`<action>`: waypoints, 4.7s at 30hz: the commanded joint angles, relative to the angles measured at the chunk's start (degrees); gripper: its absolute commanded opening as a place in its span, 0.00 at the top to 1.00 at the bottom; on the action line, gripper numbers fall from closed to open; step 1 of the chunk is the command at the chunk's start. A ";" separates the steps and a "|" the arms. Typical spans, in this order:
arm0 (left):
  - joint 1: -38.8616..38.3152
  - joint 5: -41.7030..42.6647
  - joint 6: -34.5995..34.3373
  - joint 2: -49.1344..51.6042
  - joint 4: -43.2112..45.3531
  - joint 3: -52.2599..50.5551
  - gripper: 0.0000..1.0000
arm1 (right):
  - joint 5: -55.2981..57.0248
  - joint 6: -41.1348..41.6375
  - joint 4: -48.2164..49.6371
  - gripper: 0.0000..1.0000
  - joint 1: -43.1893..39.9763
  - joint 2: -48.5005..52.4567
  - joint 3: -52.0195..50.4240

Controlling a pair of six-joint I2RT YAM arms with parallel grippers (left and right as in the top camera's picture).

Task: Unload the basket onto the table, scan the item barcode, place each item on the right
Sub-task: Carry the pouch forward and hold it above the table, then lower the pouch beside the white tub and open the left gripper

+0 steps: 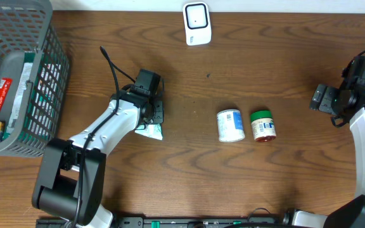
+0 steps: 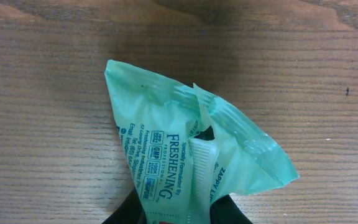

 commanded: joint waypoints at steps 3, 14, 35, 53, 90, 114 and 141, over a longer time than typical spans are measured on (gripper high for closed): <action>0.04 -0.98 -0.50 0.68 0.48 -2.27 0.83 | 0.52 -0.33 -0.09 0.01 -0.33 -0.28 0.66; 0.02 3.76 -0.55 0.68 3.89 -4.02 0.67 | 0.52 -0.33 -0.09 0.01 -0.33 -0.28 0.66; 5.16 11.56 1.25 -4.31 -0.50 -0.07 0.93 | 0.52 -0.33 -0.09 0.01 -0.33 -0.28 0.66; 5.16 12.48 1.68 -7.28 2.21 3.41 0.83 | 0.52 -0.33 -0.09 0.01 -0.33 -0.28 0.66; -2.91 5.20 -11.52 2.58 -0.15 0.52 0.78 | 0.52 -0.33 -0.09 0.01 -0.33 -0.28 0.66; -2.43 13.07 -7.28 1.92 -9.07 1.07 0.78 | 0.55 -0.33 -0.09 0.01 -0.33 -0.28 0.66; -9.51 12.72 -15.91 2.80 -2.56 0.59 0.78 | 0.52 -0.33 -0.09 0.01 -0.33 -0.28 0.66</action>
